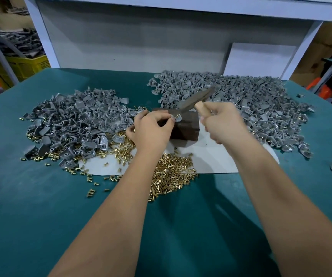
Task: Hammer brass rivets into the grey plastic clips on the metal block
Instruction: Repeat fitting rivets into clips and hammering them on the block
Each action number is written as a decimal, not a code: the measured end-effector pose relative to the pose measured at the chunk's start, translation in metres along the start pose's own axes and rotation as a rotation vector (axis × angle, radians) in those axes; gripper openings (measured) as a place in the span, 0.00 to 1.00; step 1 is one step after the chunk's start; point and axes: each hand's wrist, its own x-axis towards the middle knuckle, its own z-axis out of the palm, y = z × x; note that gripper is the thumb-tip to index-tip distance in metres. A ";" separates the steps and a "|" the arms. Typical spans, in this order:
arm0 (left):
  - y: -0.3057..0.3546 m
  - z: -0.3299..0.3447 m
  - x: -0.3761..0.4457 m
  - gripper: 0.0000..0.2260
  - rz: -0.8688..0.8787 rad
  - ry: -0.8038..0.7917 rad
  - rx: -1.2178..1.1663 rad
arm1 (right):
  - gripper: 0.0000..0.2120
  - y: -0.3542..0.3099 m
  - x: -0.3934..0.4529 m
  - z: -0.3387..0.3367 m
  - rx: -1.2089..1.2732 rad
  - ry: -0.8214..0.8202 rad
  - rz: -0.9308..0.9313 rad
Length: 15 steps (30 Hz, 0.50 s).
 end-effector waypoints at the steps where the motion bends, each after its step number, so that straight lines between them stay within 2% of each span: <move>1: 0.000 0.000 0.000 0.04 0.002 -0.002 0.009 | 0.06 -0.002 -0.002 0.006 -0.006 -0.053 -0.002; 3: -0.001 -0.001 0.001 0.04 0.006 -0.007 0.022 | 0.08 -0.006 -0.005 0.012 0.004 -0.087 -0.028; 10: -0.001 0.000 -0.001 0.04 0.001 -0.010 -0.016 | 0.05 0.004 0.001 -0.004 0.077 0.076 0.006; 15: -0.001 -0.001 0.000 0.05 -0.010 -0.027 -0.023 | 0.10 0.005 -0.004 0.004 0.021 -0.030 0.049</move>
